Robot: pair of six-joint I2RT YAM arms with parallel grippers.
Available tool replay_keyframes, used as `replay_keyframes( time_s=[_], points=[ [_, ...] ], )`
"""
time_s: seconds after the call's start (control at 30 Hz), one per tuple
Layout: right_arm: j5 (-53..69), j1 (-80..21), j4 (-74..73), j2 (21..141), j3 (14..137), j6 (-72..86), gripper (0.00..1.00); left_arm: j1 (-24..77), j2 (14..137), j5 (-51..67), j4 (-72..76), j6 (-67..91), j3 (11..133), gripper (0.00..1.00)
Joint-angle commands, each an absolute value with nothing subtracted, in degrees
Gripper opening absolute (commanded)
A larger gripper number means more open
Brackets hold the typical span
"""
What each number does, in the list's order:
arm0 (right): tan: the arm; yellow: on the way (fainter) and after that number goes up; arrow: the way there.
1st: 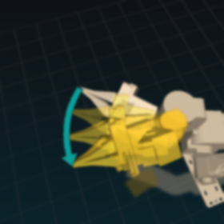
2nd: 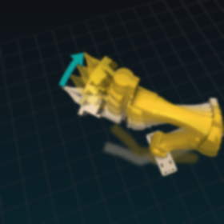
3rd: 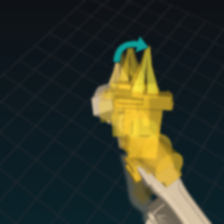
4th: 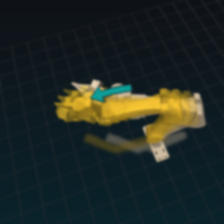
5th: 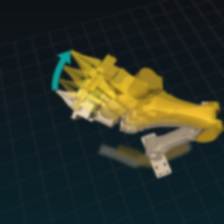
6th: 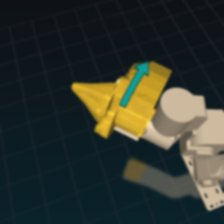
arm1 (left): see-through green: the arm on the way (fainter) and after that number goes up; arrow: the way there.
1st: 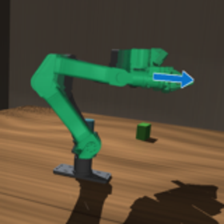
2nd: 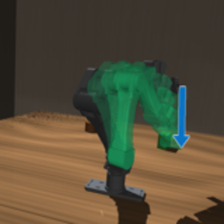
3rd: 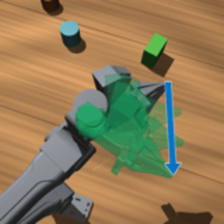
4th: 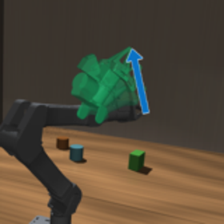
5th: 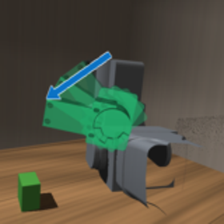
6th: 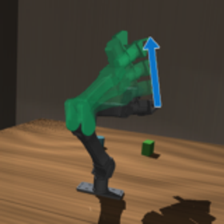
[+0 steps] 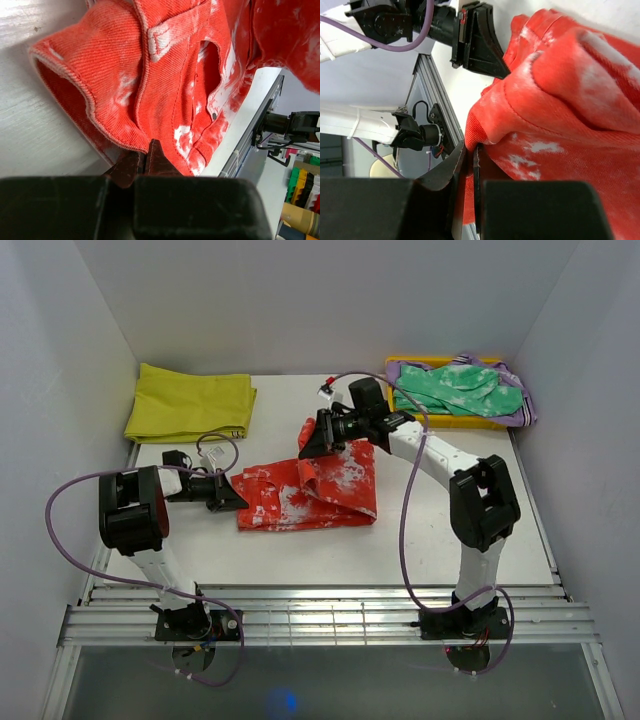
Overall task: Fold and stack the trousers
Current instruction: Fold the trousers
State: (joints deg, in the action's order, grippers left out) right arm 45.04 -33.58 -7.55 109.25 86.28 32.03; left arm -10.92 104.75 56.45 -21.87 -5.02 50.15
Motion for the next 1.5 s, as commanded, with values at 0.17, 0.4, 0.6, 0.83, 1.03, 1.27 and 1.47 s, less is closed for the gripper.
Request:
replay_keyframes(
  time_s=[0.17, 0.4, 0.6, 0.83, 1.03, 1.27, 1.47],
  points=[
    [46.2, -18.1, -28.8, 99.6, 92.0, 11.5, 0.08, -15.7, 102.4, 51.5, -28.8, -10.7, 52.5, 0.00],
    [32.0, -4.2, -44.6, 91.6, 77.3, -14.4, 0.08, -17.9, 98.0, 45.3, -33.0, -17.0, 53.2, 0.00],
    [21.7, 3.1, -41.5, 90.8, 67.6, -24.2, 0.08, -18.6, 97.3, 41.0, -33.3, -17.4, 53.1, 0.00],
    [16.0, 8.0, -36.9, 94.9, 63.0, -34.3, 0.08, -21.9, 98.9, 36.6, -33.7, -18.8, 55.3, 0.00],
    [21.6, 9.3, -40.5, 100.0, 64.7, -36.0, 0.08, -24.0, 101.4, 38.6, -35.6, -22.9, 58.3, 0.00],
    [27.9, 8.9, -37.0, 98.3, 58.3, -31.9, 0.08, -23.6, 91.6, 48.0, -38.3, -21.2, 69.0, 0.81],
    [32.0, 5.8, -35.3, 99.2, 54.2, -25.1, 0.08, -13.0, 92.8, 51.2, -46.1, -14.5, 79.3, 0.84]
  ],
)
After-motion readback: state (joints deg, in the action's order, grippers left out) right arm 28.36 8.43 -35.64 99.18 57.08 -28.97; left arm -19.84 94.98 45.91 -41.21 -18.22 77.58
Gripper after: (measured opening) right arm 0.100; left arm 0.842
